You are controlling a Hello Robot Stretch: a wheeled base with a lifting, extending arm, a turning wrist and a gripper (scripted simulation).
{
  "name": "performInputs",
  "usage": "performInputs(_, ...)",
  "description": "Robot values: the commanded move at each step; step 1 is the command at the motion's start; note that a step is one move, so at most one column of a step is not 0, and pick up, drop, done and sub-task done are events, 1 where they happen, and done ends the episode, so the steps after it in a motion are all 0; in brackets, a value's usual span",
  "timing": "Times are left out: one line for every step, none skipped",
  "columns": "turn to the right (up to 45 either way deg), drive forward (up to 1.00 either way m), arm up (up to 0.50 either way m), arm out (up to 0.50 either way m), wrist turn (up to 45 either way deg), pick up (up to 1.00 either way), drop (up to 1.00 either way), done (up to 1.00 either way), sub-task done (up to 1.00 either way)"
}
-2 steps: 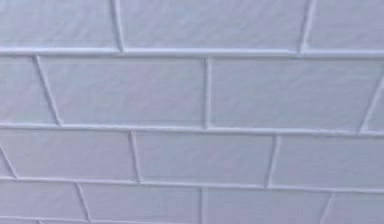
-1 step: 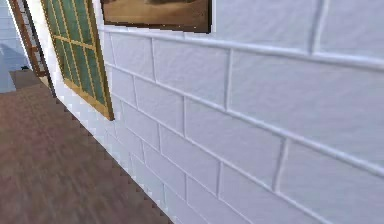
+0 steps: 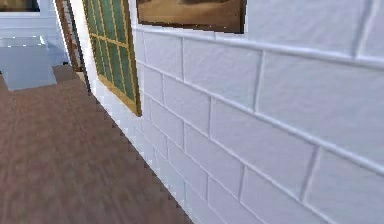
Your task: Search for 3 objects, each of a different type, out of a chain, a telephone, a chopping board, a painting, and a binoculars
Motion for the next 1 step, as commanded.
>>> performInputs(0.0, 0.00, 0.00, 0.00, 0.0, 0.00, 0.00, 0.00, 1.00)
